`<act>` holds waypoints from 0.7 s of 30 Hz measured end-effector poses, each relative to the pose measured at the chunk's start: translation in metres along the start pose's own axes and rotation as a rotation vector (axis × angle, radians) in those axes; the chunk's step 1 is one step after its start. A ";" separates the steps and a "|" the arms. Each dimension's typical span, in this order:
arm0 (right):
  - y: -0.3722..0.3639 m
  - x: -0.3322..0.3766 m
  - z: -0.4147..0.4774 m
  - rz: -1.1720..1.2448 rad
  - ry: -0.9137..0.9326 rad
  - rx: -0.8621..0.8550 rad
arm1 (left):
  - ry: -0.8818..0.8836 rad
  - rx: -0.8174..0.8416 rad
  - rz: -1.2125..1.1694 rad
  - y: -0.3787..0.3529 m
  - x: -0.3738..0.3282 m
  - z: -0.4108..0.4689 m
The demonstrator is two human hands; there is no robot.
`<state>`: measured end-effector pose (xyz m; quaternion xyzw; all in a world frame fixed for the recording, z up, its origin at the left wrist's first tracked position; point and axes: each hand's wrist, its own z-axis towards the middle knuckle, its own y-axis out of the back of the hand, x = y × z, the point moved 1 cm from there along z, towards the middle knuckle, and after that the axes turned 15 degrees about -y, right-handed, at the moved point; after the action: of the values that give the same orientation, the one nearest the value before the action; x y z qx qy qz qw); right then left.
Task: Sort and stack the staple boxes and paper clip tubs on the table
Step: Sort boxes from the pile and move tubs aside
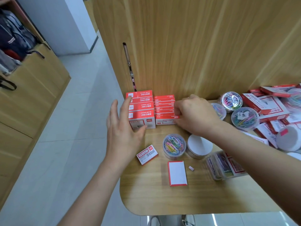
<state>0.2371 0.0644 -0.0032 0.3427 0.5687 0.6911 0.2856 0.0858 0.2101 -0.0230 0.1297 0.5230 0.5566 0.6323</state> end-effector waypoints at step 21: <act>0.056 0.015 -0.096 -0.100 0.229 0.345 | -0.465 0.193 -0.054 0.007 -0.036 -0.066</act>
<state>0.1509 0.0094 0.0425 0.2770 0.7236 0.6028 0.1903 0.0345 0.1547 -0.0272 0.2999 0.4175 0.4421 0.7351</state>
